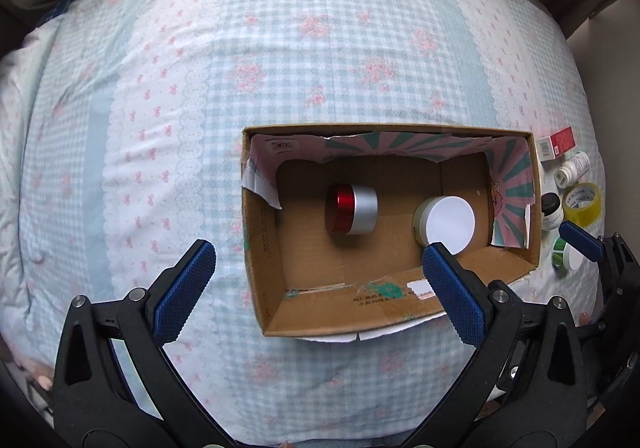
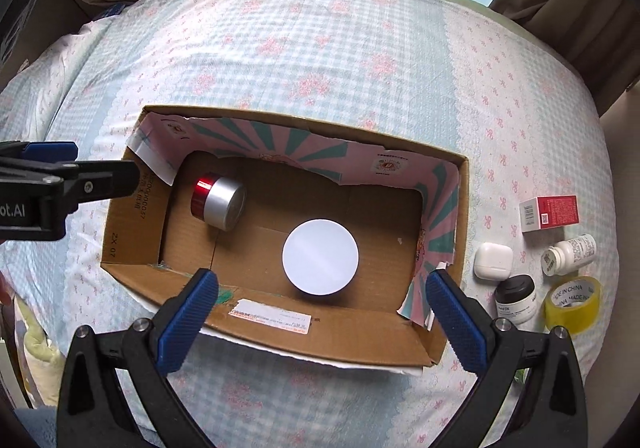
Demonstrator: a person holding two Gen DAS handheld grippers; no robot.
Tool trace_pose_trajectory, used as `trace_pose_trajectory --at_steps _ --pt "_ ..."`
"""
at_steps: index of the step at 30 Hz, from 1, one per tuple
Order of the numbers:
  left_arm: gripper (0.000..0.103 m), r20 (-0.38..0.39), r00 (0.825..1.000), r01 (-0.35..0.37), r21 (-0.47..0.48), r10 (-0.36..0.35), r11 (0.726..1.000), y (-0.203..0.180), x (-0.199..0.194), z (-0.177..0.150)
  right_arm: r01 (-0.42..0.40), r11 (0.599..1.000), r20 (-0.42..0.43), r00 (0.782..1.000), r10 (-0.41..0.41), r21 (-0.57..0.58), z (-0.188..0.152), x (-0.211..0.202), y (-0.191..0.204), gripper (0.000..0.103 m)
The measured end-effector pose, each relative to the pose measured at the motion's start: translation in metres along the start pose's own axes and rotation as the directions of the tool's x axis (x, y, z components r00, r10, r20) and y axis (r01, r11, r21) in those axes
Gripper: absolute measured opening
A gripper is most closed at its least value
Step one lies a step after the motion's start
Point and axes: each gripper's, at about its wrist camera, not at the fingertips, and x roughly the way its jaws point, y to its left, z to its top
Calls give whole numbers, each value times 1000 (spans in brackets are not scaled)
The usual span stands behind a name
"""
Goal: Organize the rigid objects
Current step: 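Move both tools back toward the remaining items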
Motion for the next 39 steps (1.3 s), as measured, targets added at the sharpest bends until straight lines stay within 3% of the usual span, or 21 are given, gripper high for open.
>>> trace_pose_trajectory --at_steps 6,11,16,25,34,39 --pt "103 48 999 -18 -3 18 1000 13 -45 -43 -23 995 55 998 17 102 -23 -45 2 103" --pt "103 91 995 27 17 -28 999 9 -78 -71 -36 967 92 996 13 253 -49 -88 -14 103" --pt "103 128 988 72 67 -80 995 -18 -98 -88 26 939 126 989 -73 343 -81 -133 -36 103" --pt "103 190 976 72 197 -110 978 -102 -116 -105 59 859 146 977 -154 509 -139 -184 -99 103" --pt "103 165 980 55 313 -112 948 -213 -101 -103 14 767 128 984 -125 641 -166 -183 -199 103" --pt "103 146 984 33 413 -102 910 -282 -78 -97 -12 716 112 989 -93 698 -170 -172 -263 103"
